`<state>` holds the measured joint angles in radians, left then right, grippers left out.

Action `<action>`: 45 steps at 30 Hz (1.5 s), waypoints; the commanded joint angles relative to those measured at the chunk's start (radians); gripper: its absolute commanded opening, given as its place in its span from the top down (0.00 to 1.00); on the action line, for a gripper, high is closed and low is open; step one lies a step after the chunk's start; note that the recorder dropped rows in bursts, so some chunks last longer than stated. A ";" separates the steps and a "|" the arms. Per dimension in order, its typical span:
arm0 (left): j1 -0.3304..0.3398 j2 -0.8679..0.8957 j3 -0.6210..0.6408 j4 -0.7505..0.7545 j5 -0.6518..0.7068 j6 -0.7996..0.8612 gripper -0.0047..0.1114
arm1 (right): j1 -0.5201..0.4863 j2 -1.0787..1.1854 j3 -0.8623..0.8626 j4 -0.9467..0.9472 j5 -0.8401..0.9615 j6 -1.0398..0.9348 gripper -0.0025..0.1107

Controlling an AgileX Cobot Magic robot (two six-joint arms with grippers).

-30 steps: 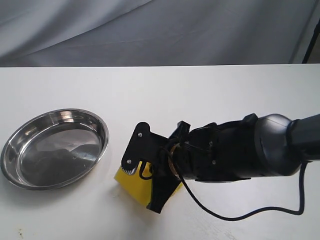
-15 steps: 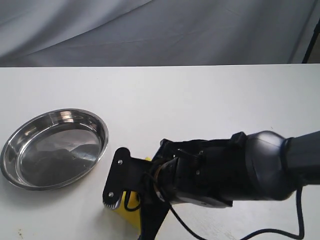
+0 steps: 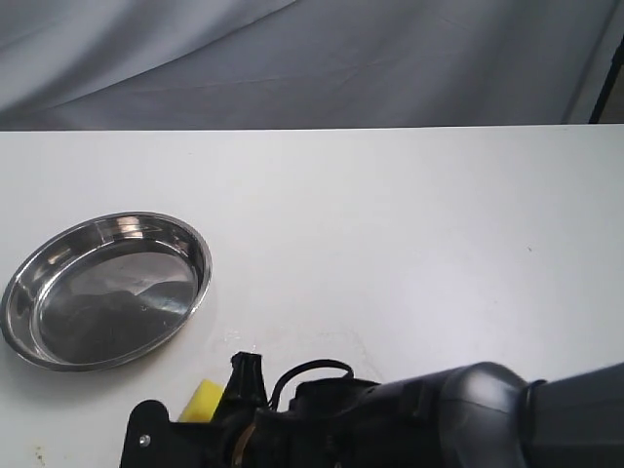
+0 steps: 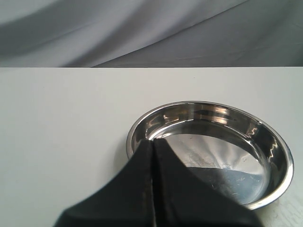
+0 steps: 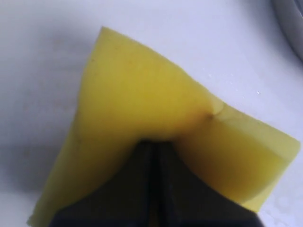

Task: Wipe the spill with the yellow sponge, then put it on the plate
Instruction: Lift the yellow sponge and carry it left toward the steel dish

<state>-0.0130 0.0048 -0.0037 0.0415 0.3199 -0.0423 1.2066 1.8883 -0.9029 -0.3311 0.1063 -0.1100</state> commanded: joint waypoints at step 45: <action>0.003 -0.005 0.004 -0.002 -0.010 -0.001 0.96 | 0.005 -0.052 -0.134 0.054 -0.023 0.005 0.98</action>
<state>-0.0130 0.0048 -0.0037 0.0415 0.3199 -0.0423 1.2404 1.8624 -1.0406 -0.2654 0.0450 -0.1018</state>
